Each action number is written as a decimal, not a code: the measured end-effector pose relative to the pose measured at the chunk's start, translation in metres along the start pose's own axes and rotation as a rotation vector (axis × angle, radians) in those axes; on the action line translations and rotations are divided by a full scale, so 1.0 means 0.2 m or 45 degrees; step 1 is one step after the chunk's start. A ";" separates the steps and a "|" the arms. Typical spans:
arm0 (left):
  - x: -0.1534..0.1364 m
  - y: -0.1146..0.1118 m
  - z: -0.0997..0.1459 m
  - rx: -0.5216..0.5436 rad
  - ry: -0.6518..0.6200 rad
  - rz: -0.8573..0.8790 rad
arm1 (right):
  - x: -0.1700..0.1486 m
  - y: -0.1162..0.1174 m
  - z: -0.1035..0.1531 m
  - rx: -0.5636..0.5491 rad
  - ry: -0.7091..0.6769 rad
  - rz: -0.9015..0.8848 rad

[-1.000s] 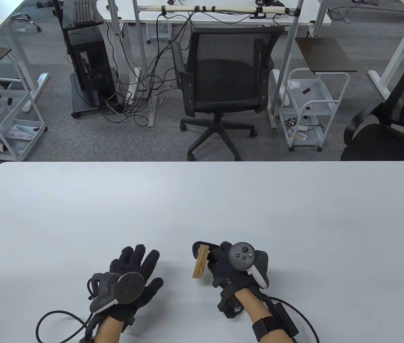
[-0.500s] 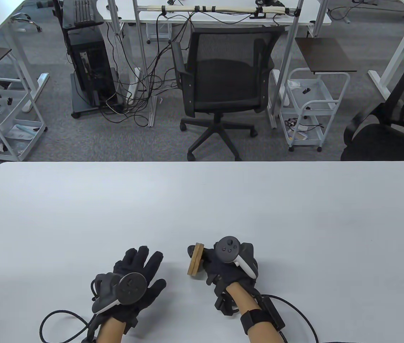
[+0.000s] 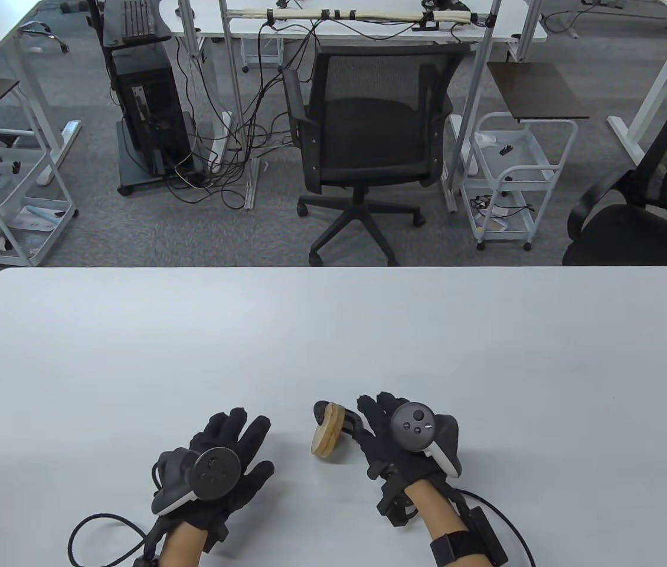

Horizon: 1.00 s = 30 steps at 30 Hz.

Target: Screw the clamp shut

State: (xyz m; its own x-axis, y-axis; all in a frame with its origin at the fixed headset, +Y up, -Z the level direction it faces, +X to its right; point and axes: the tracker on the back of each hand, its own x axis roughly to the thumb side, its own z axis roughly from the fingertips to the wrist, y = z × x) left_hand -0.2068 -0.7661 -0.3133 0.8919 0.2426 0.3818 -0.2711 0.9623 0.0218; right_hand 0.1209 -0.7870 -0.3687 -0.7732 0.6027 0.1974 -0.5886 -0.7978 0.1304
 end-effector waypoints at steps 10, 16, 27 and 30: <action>-0.09 0.03 -0.05 0.034 0.036 -0.056 | -0.11 -0.21 0.22 -0.109 -0.123 0.125; -0.15 -0.02 -0.03 -0.090 0.110 0.047 | -0.20 -0.23 0.19 -0.010 -0.090 0.177; -0.12 -0.07 -0.05 -0.190 0.124 -0.073 | -0.24 -0.18 0.19 0.182 0.046 0.361; -0.13 -0.07 -0.04 -0.189 0.129 -0.077 | -0.24 -0.16 0.19 0.203 0.065 0.372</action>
State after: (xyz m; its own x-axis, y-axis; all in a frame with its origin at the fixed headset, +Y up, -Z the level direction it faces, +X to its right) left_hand -0.2227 -0.7843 -0.3306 0.9387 0.1878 0.2890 -0.1663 0.9812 -0.0975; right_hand 0.1857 -0.7908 -0.3459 -0.9169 0.3450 0.2009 -0.2990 -0.9269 0.2269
